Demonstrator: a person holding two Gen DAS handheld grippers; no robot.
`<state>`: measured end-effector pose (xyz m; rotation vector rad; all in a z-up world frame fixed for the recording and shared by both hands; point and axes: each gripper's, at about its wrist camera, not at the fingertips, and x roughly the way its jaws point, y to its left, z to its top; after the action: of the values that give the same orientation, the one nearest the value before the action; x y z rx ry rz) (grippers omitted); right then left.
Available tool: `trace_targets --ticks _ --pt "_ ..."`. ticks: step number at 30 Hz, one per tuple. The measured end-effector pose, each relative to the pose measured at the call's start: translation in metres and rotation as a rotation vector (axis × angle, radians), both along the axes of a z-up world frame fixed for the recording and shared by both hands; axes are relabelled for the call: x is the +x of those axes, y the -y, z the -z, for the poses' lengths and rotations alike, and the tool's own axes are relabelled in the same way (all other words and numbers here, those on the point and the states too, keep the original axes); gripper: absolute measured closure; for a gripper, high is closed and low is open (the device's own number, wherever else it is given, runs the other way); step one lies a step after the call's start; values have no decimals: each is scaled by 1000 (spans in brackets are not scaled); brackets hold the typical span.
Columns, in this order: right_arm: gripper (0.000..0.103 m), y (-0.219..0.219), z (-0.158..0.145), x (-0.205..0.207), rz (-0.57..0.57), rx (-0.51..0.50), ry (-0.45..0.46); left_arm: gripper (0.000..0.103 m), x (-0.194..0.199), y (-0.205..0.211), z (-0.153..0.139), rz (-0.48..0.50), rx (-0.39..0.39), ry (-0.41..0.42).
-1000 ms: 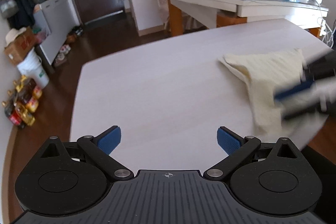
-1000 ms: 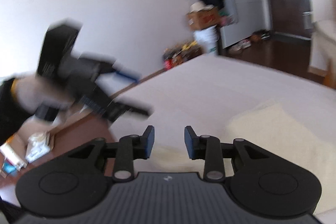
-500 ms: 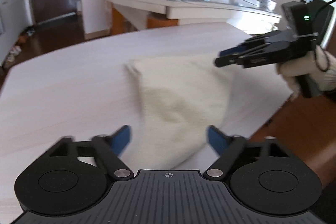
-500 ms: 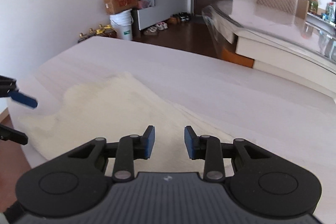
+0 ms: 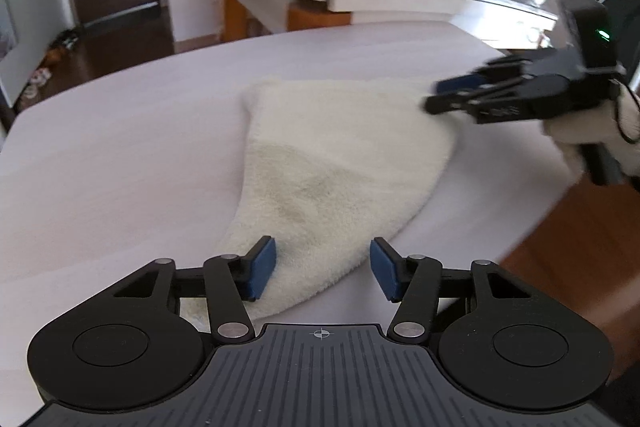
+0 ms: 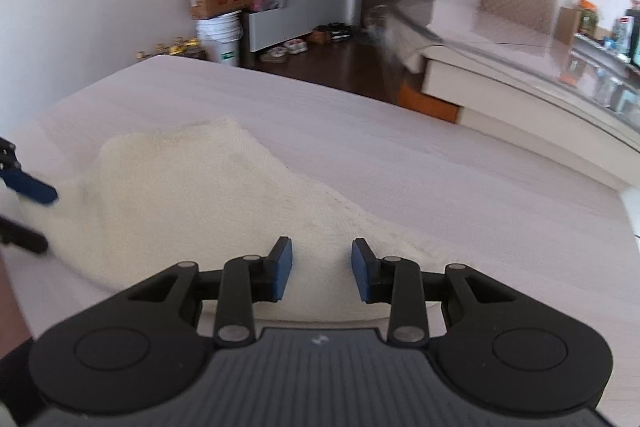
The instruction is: Fold towel
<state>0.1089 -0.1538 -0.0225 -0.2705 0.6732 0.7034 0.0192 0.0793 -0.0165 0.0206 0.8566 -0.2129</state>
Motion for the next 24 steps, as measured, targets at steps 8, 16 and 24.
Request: trace_targets --ticks 8,16,24 --pt "68 5 -14 11 -8 46 -21 43 23 -10 3 2 47 22" --pt "69 -38 -26 53 -190 59 -14 27 12 -20 -7 -3 -4 19" --pt "69 -103 -14 102 -344 -6 -19 16 3 -33 -9 -60 -3 -7"
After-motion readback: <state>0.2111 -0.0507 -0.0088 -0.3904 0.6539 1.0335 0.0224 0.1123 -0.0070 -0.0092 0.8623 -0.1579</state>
